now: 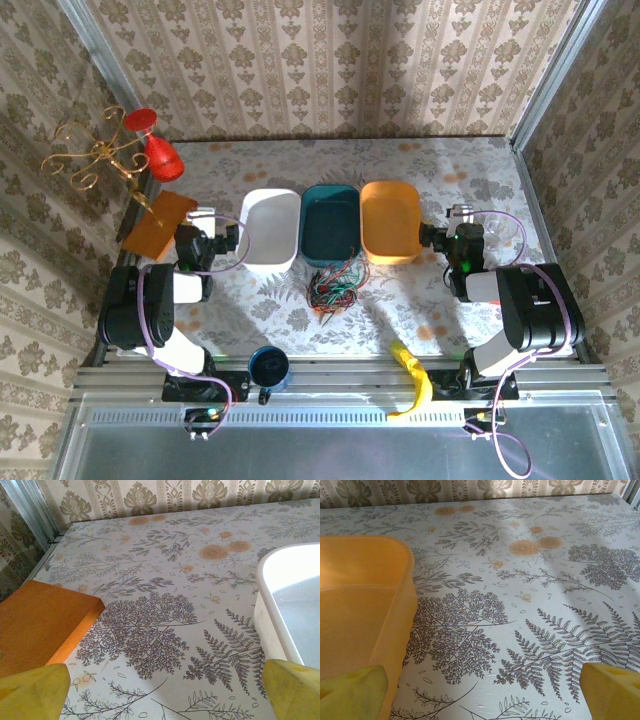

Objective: Untangle the cables

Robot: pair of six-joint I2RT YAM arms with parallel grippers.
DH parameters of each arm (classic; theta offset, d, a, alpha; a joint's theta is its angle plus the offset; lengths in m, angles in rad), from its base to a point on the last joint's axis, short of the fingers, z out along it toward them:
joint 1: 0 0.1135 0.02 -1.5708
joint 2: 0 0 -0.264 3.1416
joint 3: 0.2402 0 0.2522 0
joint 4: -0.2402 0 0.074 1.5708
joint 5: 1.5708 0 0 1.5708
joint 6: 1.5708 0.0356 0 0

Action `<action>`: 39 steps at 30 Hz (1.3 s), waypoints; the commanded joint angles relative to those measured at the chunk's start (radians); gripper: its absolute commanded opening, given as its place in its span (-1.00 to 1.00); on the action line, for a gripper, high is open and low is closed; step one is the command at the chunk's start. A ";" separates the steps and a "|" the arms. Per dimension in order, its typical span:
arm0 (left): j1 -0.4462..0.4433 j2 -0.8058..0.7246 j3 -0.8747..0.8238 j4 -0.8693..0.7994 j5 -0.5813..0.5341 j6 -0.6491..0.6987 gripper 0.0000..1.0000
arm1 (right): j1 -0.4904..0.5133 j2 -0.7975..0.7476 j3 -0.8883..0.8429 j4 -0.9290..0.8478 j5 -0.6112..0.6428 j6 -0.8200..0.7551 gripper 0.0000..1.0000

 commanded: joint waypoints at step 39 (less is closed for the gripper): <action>-1.023 -0.305 0.313 -1.015 -0.630 -0.452 1.00 | 0.645 -0.318 0.501 -1.471 -0.252 0.354 0.48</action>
